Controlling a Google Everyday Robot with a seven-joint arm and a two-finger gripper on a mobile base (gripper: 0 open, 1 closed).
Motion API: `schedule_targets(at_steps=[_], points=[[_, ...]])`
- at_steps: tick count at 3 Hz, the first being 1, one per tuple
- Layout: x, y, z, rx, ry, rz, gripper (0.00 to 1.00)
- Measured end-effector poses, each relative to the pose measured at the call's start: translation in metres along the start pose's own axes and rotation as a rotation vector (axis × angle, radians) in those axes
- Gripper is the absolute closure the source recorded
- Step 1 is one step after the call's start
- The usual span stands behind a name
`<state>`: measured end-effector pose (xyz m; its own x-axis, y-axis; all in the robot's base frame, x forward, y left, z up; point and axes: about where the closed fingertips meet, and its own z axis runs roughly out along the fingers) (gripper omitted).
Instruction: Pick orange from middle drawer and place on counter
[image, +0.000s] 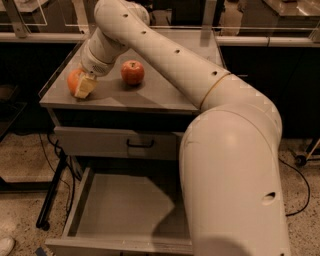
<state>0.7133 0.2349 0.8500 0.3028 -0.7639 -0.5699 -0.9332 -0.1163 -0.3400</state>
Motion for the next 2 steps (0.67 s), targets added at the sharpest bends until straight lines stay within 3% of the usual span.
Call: schedule_targets(at_steps=[2], points=[[0.0,0.0001,0.0002,0.0,0.0,0.0,0.0]])
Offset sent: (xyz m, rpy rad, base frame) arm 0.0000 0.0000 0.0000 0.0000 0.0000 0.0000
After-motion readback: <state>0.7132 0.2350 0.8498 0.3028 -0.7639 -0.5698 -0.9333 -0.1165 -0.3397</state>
